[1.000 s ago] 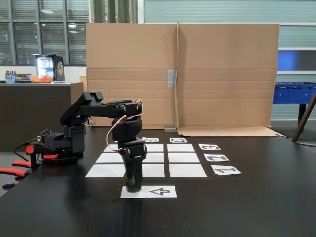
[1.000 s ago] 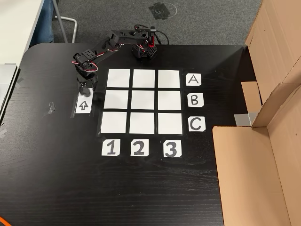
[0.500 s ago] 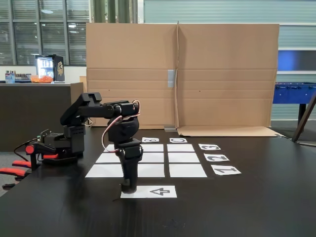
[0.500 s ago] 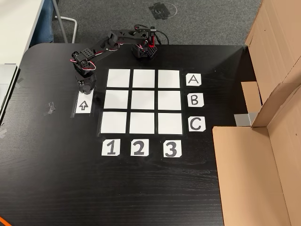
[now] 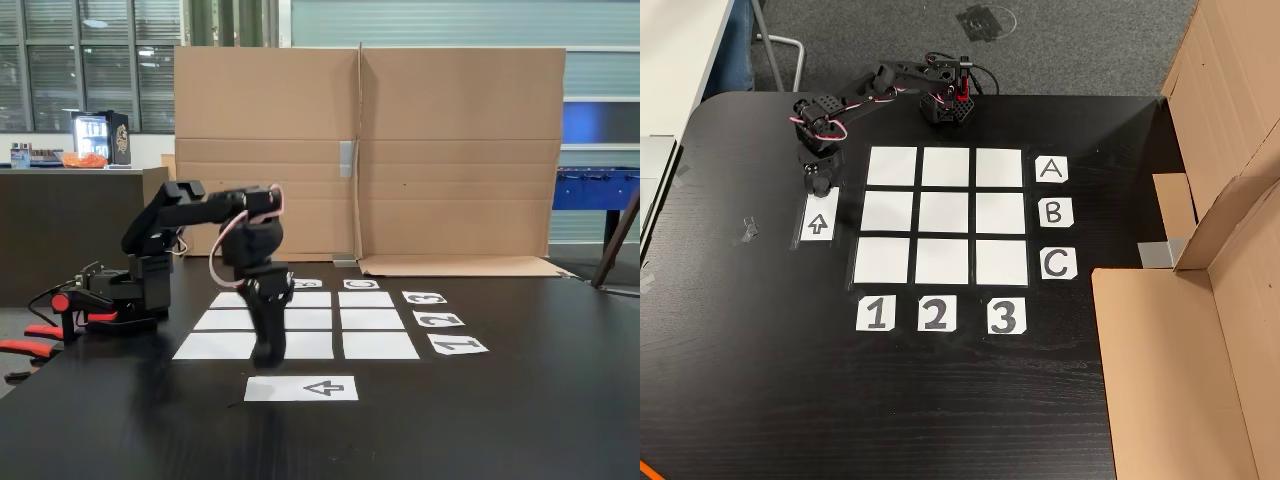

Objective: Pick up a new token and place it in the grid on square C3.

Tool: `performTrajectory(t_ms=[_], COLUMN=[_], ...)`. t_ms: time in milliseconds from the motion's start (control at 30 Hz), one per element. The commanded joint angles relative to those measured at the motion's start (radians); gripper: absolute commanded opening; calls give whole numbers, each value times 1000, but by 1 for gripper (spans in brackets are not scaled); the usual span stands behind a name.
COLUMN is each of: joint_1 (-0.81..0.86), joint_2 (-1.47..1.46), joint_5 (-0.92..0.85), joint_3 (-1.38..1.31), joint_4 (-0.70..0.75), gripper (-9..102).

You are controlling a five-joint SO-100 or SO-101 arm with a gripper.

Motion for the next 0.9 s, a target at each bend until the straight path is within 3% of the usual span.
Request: performTrajectory(t_ms=[0,867], joint_1=[-44,-393], joint_2=[152,650], joint_5=[-9,-2], joint_3=[46,647], joint_4=[9,-15], gripper=[-1,-1])
